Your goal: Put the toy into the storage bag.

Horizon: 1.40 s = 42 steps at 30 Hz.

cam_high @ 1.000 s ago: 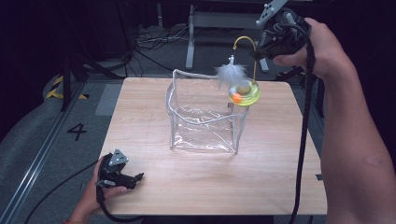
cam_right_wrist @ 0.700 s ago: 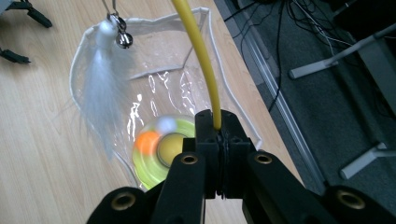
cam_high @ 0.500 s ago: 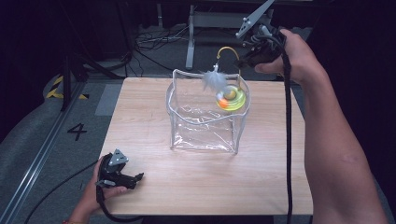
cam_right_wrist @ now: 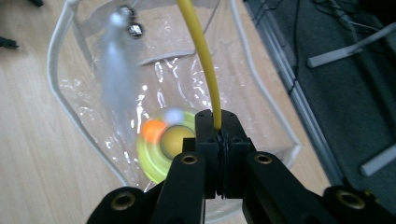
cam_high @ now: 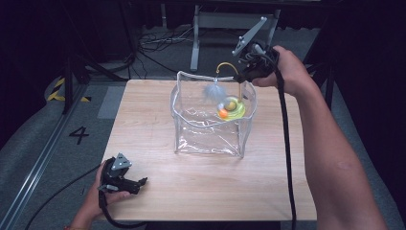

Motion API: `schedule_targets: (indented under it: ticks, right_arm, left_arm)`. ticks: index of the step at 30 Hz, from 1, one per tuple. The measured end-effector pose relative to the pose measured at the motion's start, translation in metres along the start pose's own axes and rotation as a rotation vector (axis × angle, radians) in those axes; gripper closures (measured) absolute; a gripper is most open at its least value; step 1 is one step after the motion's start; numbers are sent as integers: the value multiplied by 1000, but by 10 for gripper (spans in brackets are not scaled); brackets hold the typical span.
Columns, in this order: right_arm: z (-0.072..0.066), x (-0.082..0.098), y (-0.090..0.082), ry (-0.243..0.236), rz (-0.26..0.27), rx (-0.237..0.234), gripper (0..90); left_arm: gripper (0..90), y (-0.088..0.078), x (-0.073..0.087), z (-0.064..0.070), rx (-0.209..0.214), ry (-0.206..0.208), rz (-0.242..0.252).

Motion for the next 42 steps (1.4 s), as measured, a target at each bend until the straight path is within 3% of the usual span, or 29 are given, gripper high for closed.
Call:
schedule_targets:
  ticks: [19, 32, 42]
  right_arm:
    - [-24, 37, 60, -12, -52, -92, 883]
    - [-36, 50, 82, -26, -107, -128, 882]
    - [-40, 56, 90, -34, -153, -148, 875]
  left_arm:
    - [6, 0, 0, 0, -3, 2, 2]
    - [6, 0, 0, 0, -2, 2, 0]
    - [6, 0, 0, 0, -1, 2, 0]
Point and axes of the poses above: each handheld gripper's, and its own axes: y roughly forward along the jaws, x roughly out of its underside, z roughly to its right, the point moved 5 cm from there along y, roughly forward along the jaws, and after that the axes turned 2 degrees about -y, right-handed, at the moved point
